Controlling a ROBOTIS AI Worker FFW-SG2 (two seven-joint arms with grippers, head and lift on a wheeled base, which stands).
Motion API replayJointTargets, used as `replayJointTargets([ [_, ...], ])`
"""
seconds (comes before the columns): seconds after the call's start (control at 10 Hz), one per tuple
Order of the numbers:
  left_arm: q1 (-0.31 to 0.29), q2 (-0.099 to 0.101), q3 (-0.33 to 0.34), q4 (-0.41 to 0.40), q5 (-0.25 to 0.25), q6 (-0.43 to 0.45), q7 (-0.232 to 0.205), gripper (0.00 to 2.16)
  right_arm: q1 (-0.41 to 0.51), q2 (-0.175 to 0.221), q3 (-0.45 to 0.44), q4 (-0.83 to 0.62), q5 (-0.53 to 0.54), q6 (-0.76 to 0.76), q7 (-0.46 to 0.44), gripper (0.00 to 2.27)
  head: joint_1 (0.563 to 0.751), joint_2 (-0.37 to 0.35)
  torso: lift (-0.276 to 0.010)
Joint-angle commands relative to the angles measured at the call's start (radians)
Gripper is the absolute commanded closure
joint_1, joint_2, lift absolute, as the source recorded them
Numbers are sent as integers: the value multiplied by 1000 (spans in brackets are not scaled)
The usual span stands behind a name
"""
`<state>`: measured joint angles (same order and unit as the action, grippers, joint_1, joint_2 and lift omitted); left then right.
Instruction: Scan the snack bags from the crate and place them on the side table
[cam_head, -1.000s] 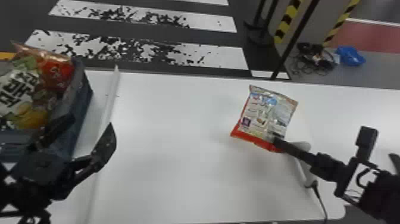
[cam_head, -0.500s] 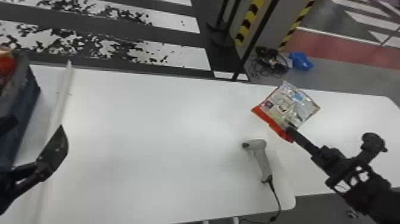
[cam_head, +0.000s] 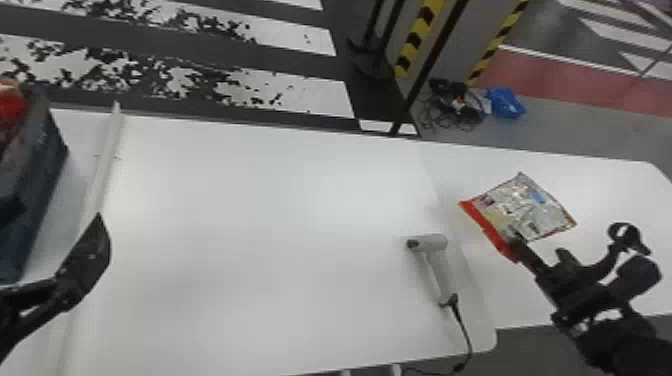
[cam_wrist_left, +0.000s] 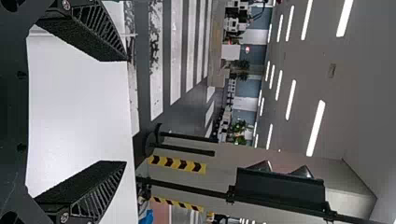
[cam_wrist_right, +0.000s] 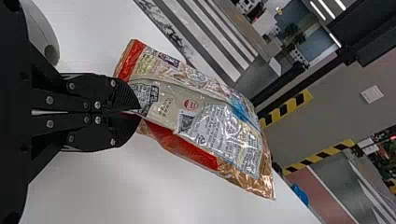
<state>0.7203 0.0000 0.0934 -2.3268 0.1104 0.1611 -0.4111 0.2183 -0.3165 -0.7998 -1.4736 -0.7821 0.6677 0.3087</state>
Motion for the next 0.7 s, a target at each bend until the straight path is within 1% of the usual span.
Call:
replayJointTargets([
  [0.0, 5, -3, 2, 0, 0, -8, 0, 83, -11, -9, 21, 62, 3, -33, -45, 2108, 695, -350, -94],
  [0.1, 7, -3, 2, 0, 2, -8, 0, 83, -19, -18, 39, 99, 3, -61, -65, 1878, 695, -350, -94],
  [0.2, 7, -3, 3, 0, 2, -11, 0, 83, -22, -23, 47, 121, 6, -98, -86, 1139, 695, -350, -94],
  [0.3, 4, -3, 3, 0, 2, -8, 0, 83, -22, -23, 56, 125, 7, -119, -109, -2, 695, -350, -94],
  [0.4, -2, -3, 2, 0, 3, -8, 0, 83, -19, -16, 59, 125, 6, -174, -135, -2, 695, -350, -94],
  [0.6, -7, -3, 2, 1, 2, -5, 0, 83, -2, -12, 59, 95, 1, -230, -148, 63, 695, -350, -94],
])
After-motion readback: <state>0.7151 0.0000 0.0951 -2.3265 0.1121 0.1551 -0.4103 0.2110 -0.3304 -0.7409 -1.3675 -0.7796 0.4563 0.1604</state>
